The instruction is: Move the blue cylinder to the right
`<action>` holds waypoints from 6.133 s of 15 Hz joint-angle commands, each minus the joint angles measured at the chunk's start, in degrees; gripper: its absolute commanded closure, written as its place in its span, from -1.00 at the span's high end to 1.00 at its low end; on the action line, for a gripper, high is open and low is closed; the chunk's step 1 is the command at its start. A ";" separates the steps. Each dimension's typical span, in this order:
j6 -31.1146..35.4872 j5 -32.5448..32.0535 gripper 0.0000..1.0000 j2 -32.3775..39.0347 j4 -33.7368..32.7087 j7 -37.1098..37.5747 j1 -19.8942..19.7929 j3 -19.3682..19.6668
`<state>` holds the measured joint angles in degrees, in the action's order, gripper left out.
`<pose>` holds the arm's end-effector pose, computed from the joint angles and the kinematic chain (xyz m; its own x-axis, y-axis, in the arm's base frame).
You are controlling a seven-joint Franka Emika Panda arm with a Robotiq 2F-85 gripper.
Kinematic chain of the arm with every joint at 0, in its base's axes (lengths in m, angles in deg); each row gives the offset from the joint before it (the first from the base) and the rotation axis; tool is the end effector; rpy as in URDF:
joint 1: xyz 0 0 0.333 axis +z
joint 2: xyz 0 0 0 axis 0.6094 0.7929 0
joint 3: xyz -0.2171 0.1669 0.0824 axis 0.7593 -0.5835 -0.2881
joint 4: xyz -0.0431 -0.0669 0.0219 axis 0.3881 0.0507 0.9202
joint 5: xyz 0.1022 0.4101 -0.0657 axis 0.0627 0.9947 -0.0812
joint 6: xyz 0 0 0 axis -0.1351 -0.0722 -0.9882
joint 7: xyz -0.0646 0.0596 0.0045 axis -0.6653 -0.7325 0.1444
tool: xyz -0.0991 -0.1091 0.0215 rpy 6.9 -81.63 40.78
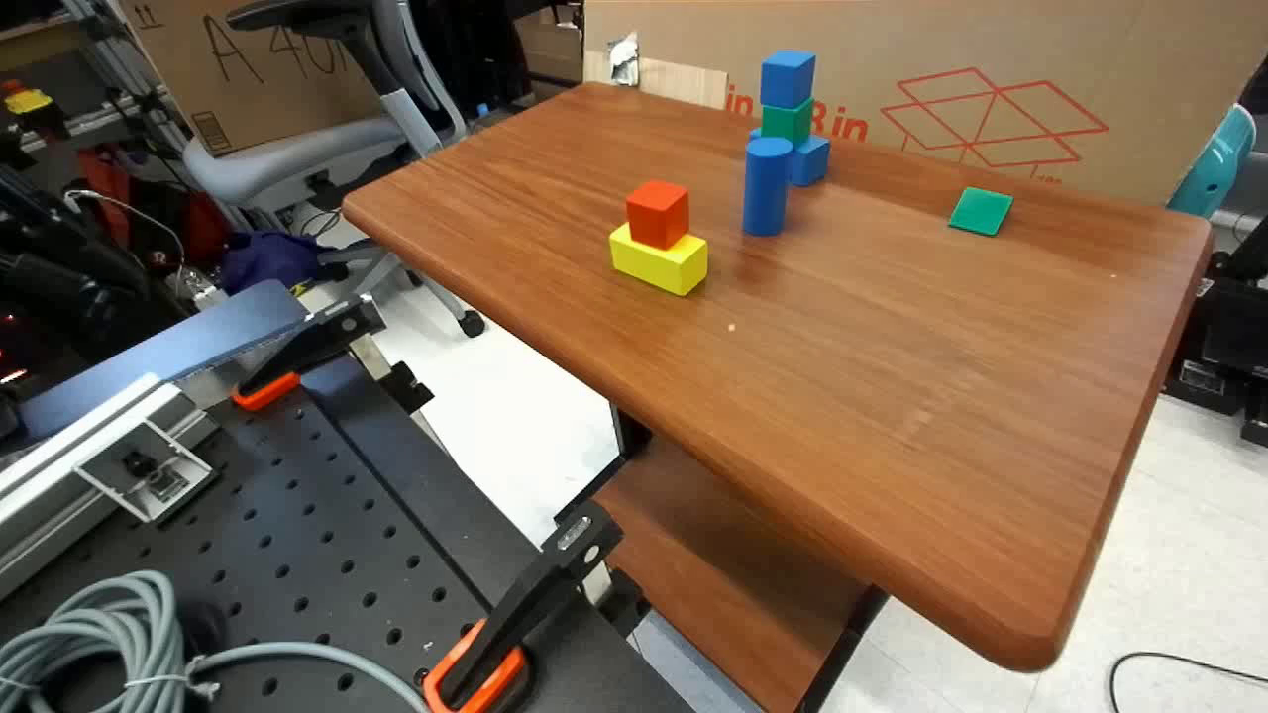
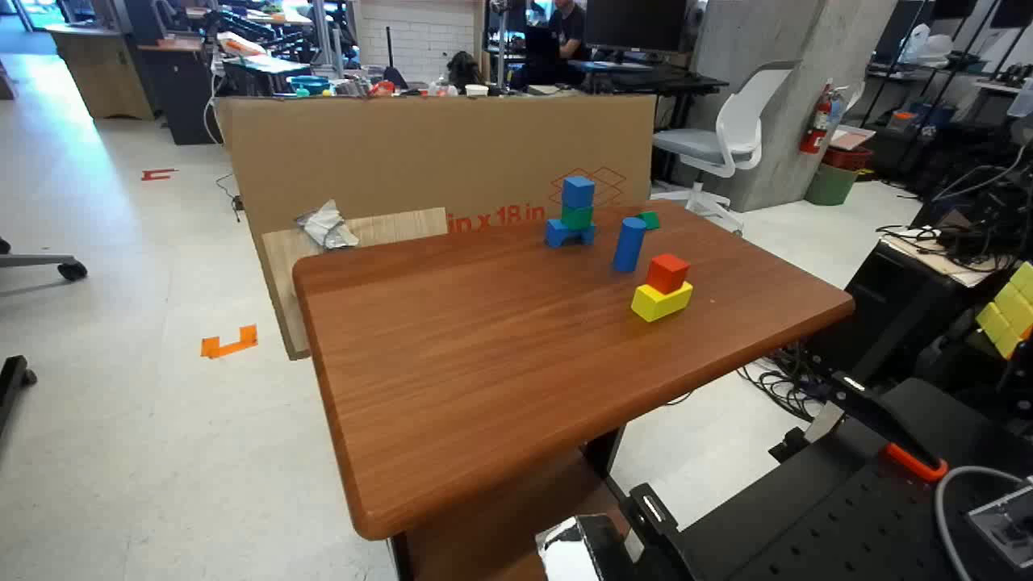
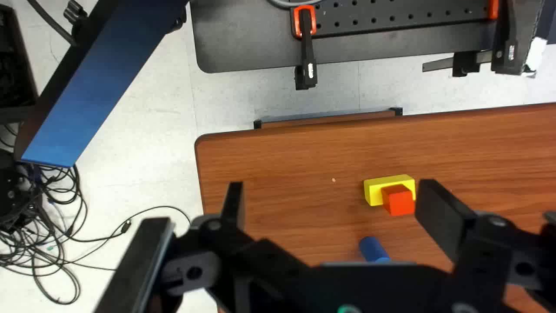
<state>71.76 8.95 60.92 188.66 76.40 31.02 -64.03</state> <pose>0.4782 -0.1519 0.3538 0.9911 -0.0357 -0.1284 -0.0316 -0.9989 0.0335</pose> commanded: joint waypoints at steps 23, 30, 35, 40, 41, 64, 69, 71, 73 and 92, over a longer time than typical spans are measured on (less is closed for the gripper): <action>12.78 8.70 1.00 8.47 -7.98 1.36 1.50 -2.02; 18.91 8.83 1.00 16.81 -11.94 3.31 2.03 -4.57; 18.79 9.00 1.00 22.20 -13.76 2.70 1.76 -5.31; 18.81 8.02 1.00 27.29 -15.77 1.26 1.85 -6.41; 18.83 7.89 1.00 28.14 -16.18 1.05 1.89 -6.70; 20.17 0.55 1.00 42.86 -24.05 5.43 4.94 -7.77; 16.36 -0.31 1.00 45.41 -26.60 7.28 5.65 -7.73; 15.19 -0.38 1.00 46.09 -27.42 7.73 5.87 -7.70; 14.11 -0.69 0.47 46.87 -28.30 8.25 6.10 -7.54; 8.02 6.08 -0.82 42.31 -31.61 6.53 1.73 -8.16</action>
<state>82.82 12.91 104.35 158.57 83.57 34.57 -72.11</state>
